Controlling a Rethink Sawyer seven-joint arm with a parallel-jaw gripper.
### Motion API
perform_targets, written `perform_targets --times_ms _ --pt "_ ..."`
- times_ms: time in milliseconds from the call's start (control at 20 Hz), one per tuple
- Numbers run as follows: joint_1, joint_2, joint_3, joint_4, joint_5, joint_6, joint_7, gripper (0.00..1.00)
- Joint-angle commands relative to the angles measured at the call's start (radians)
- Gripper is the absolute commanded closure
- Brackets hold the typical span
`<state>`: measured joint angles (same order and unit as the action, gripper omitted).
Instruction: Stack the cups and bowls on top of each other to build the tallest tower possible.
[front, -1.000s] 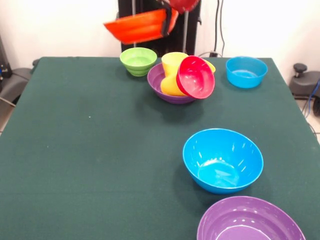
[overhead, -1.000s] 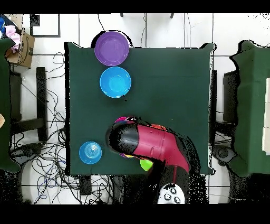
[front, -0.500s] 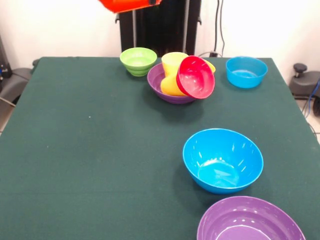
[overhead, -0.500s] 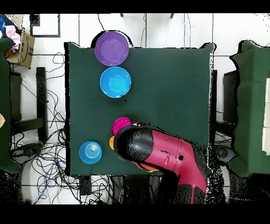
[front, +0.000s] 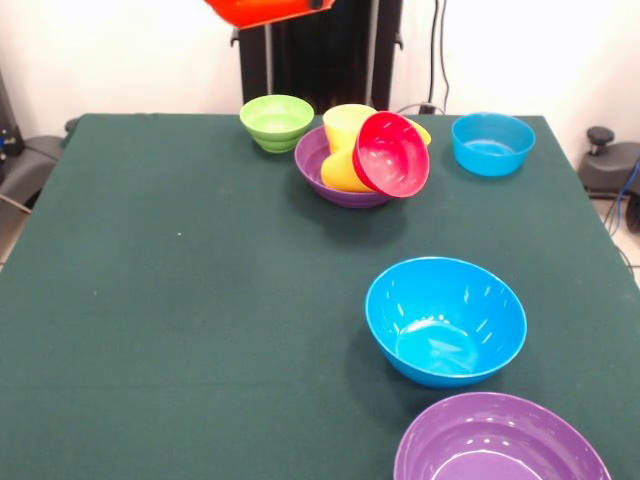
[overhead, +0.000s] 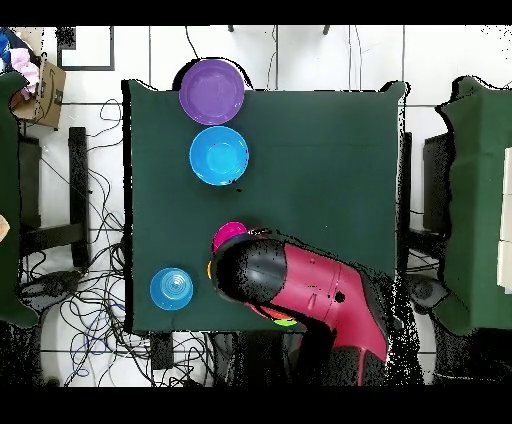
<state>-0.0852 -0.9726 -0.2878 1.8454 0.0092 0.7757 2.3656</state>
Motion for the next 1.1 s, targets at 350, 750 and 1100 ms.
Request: perform_targets --times_ms 350,750,1100 --pt "0.05 0.128 0.089 0.077 0.065 -0.185 0.164 1.0" --pt "0.071 0.202 0.103 0.126 0.128 -0.311 0.192 1.0" --pt "0.104 0.21 0.091 0.167 0.195 -0.322 0.215 1.0"
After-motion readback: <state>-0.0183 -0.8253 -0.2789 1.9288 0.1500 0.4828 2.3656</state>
